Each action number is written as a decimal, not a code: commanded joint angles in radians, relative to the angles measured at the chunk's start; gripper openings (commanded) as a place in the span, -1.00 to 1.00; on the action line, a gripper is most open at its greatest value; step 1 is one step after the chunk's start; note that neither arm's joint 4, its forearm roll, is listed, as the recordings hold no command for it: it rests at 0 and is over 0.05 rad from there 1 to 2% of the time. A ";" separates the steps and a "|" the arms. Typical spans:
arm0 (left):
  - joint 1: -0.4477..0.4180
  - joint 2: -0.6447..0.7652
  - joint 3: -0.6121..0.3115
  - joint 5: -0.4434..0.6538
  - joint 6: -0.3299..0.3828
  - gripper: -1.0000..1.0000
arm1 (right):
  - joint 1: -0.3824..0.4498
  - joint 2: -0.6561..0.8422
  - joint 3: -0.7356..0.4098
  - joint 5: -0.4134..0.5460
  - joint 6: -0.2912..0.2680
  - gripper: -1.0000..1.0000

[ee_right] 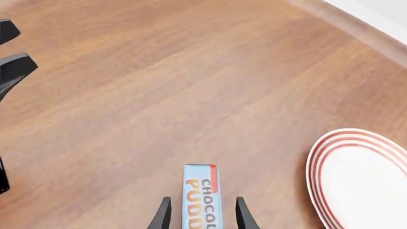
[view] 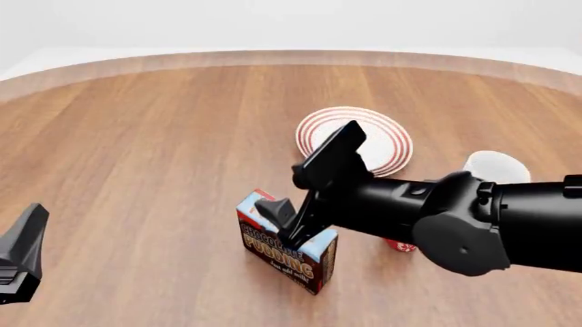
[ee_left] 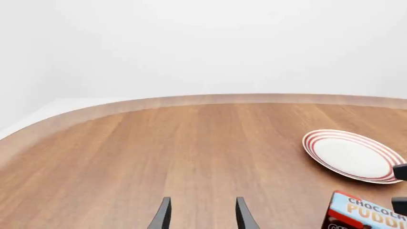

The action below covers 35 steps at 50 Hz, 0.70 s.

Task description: Put the chocolate pudding to the right of the plate.

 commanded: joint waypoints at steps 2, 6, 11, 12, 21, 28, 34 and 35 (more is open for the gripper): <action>0.000 0.000 0.000 0.000 0.000 1.00 | 0.002 0.030 0.017 -0.032 0.015 1.00; 0.000 0.000 0.000 0.000 0.000 1.00 | 0.004 0.035 0.016 -0.033 0.017 1.00; 0.000 0.000 0.000 0.000 0.000 1.00 | 0.002 0.048 0.017 -0.038 0.018 1.00; 0.000 0.000 0.000 0.000 0.000 1.00 | 0.001 0.047 0.017 -0.038 0.022 1.00; 0.000 0.000 0.000 0.000 0.000 1.00 | -0.006 0.083 0.018 -0.044 0.023 1.00; 0.000 0.000 0.000 0.000 0.000 1.00 | 0.001 0.097 0.010 -0.040 0.034 1.00; 0.000 0.000 0.000 0.000 0.000 1.00 | -0.001 0.108 0.002 -0.037 0.036 1.00; 0.000 0.000 0.000 0.000 0.000 1.00 | -0.002 0.110 0.003 -0.038 0.035 1.00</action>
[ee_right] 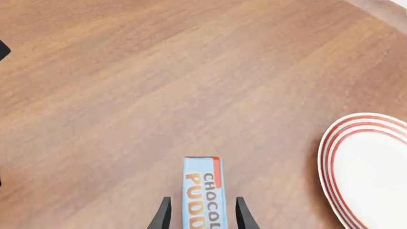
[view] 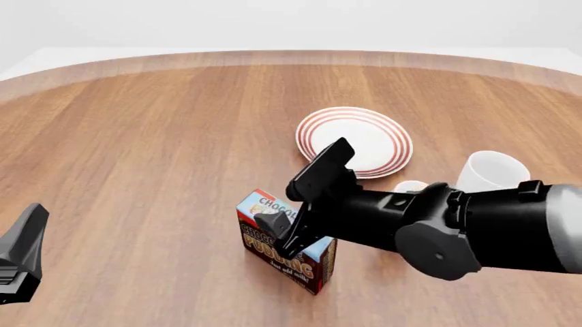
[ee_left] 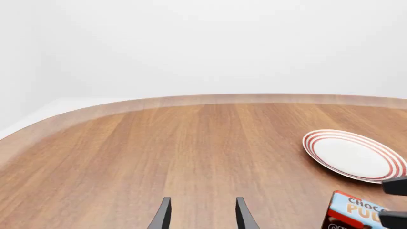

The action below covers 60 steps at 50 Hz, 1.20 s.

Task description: Put the chocolate pudding to the right of the plate.

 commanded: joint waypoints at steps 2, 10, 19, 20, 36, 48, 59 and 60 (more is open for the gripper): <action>0.000 0.000 0.000 0.000 0.000 1.00 | -0.001 0.035 -0.007 -0.007 0.006 1.00; 0.000 0.000 0.000 0.000 0.000 1.00 | -0.015 0.055 -0.014 -0.007 -0.004 1.00; 0.000 0.000 0.000 0.000 0.000 1.00 | -0.027 0.092 -0.003 -0.028 0.001 1.00; 0.000 0.000 0.000 0.000 0.000 1.00 | -0.025 0.096 -0.004 -0.029 0.003 1.00; 0.000 0.000 0.000 0.000 0.000 1.00 | -0.013 0.154 -0.009 -0.048 0.028 1.00; 0.000 0.000 0.000 0.000 0.000 1.00 | 0.012 0.169 -0.021 -0.042 0.038 1.00; 0.000 0.000 0.000 0.000 0.000 1.00 | 0.011 0.183 -0.020 -0.047 0.048 1.00; 0.000 0.000 0.000 0.000 0.000 1.00 | 0.002 0.200 -0.017 -0.055 0.049 1.00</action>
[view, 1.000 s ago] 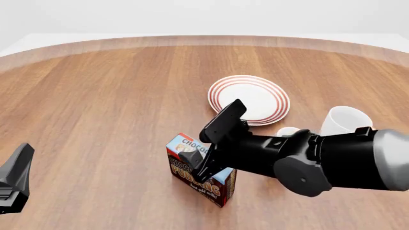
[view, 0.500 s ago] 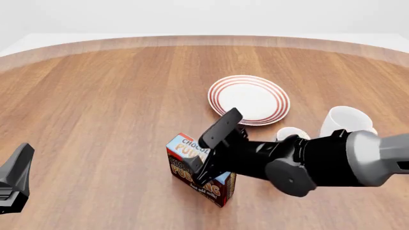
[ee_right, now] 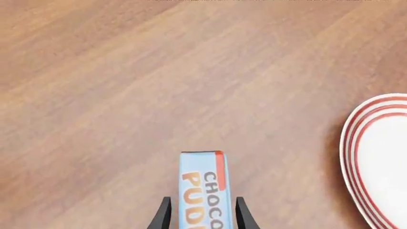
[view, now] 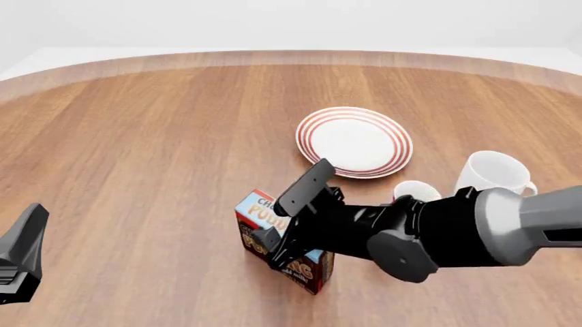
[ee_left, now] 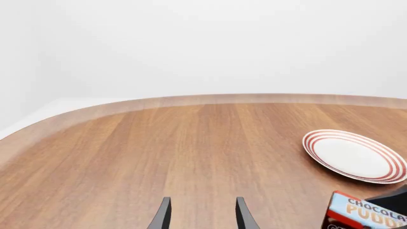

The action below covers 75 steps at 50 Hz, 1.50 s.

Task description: Put the chocolate pudding to the right of the plate.

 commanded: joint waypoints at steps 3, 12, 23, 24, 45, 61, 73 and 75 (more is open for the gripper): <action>0.000 0.000 0.000 0.000 0.000 1.00 | -0.003 0.032 0.022 -0.025 -0.008 -1.00; 0.000 0.000 0.000 0.000 0.000 1.00 | -0.005 0.017 0.016 -0.009 0.003 -1.00; 0.000 0.000 0.000 0.000 0.000 1.00 | -0.046 -0.085 0.002 0.049 -0.041 -1.00; 0.000 0.000 0.000 0.000 0.000 1.00 | -0.036 -0.083 -0.006 0.058 -0.039 -1.00; 0.000 0.000 0.000 0.000 0.000 1.00 | -0.123 -0.320 -0.195 0.302 -0.199 -1.00; 0.000 0.000 0.000 0.000 0.000 1.00 | -0.209 -0.339 -0.518 0.507 -0.270 -1.00; 0.000 0.000 0.000 0.000 0.000 1.00 | -0.333 -0.175 -0.833 0.635 -0.280 -1.00; 0.000 0.000 0.000 0.000 0.000 1.00 | -0.353 -0.150 -0.891 0.664 -0.265 -1.00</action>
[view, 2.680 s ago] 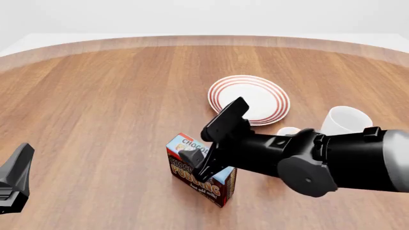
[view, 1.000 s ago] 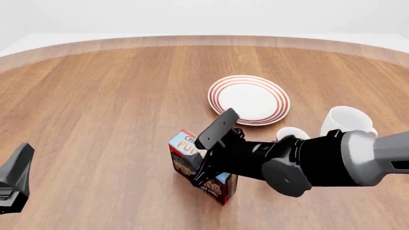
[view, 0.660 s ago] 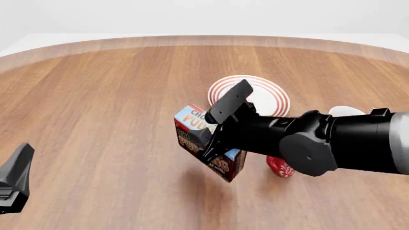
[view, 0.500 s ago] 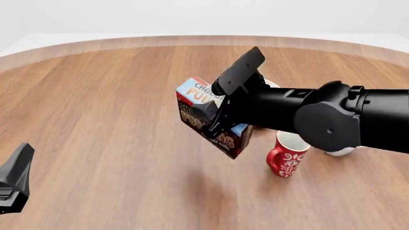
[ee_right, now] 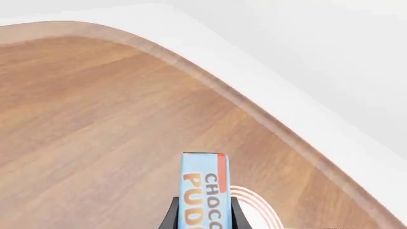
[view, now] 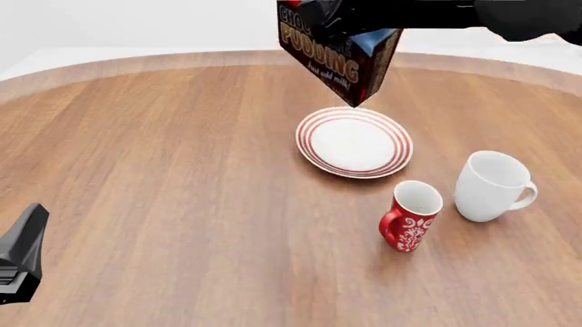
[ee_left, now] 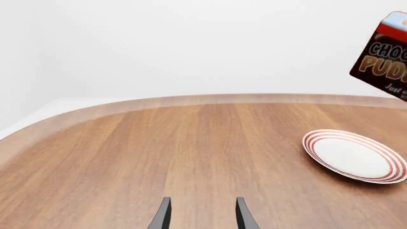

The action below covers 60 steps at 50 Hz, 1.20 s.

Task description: Put the chocolate pudding to the right of the plate.

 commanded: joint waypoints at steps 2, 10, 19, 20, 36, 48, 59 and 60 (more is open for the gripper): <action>0.000 0.000 0.000 0.000 0.000 1.00 | -0.133 0.148 -0.346 0.157 0.016 -1.00; 0.000 0.000 0.000 0.000 0.000 1.00 | -0.241 0.338 -0.597 0.257 0.029 -1.00; 0.000 0.000 0.000 0.000 0.000 1.00 | -0.382 0.578 -0.852 0.349 0.057 -1.00; 0.000 0.000 0.000 0.000 0.000 1.00 | -0.401 0.593 -0.862 0.350 0.061 -1.00; 0.000 0.000 0.000 0.000 0.000 1.00 | -0.579 0.727 -0.839 0.308 0.062 -1.00; 0.000 0.000 0.000 0.000 0.000 1.00 | -0.658 0.726 -0.704 0.221 0.025 -1.00; 0.000 0.000 0.000 0.000 0.000 1.00 | -0.696 0.780 -0.672 0.193 -0.001 -1.00; 0.000 0.000 0.000 0.000 0.000 1.00 | -0.697 0.780 -0.662 0.185 -0.005 -1.00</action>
